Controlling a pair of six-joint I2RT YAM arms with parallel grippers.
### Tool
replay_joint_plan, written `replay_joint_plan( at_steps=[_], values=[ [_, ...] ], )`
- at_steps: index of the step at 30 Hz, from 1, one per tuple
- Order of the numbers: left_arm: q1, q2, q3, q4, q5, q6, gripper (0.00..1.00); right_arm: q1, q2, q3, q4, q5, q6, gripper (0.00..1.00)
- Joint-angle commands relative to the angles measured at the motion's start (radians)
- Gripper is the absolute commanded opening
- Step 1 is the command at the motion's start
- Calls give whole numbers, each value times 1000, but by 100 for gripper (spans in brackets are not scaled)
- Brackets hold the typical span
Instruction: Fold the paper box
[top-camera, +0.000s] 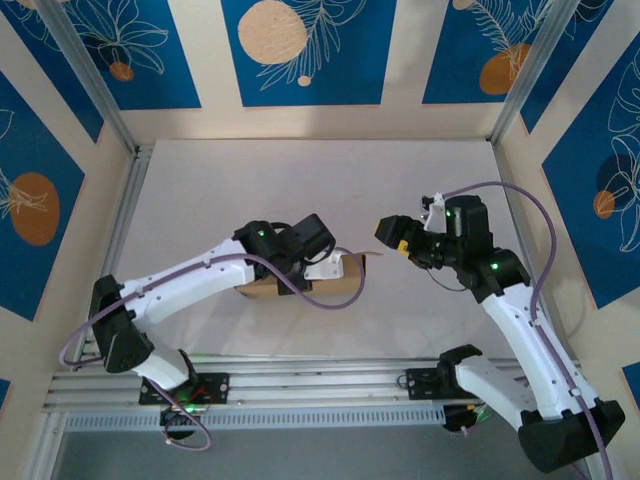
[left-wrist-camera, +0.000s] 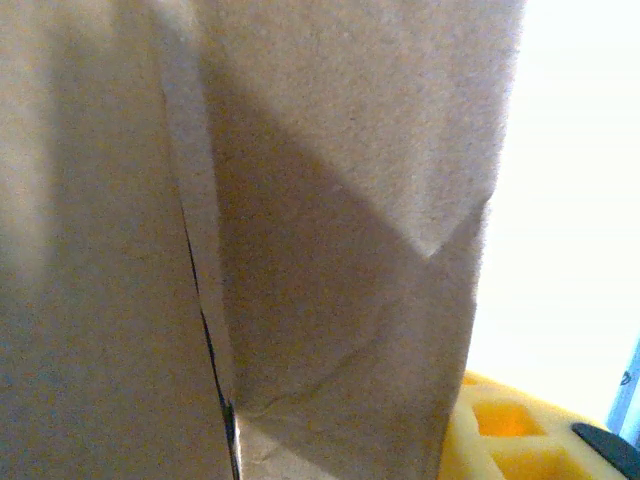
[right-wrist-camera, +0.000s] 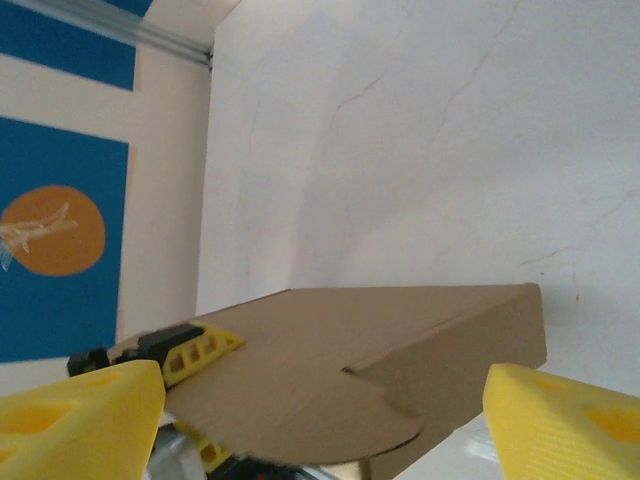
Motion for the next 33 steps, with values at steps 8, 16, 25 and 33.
replay_joint_plan(
  at_steps=[8, 16, 25, 33],
  values=[
    [32, 98, 31, -35, 132, 16, 25, 89, 45, 76, -95, 76, -148, 83],
    [33, 122, 17, -11, 150, 30, 25, 123, 59, 119, -151, 223, -299, 79],
    [33, 118, -8, 52, 156, 37, 26, 241, 14, 112, -72, 361, -667, 66],
    [33, 88, -17, 68, 142, 17, 27, 282, 19, 128, -101, 300, -876, 71]
  ],
)
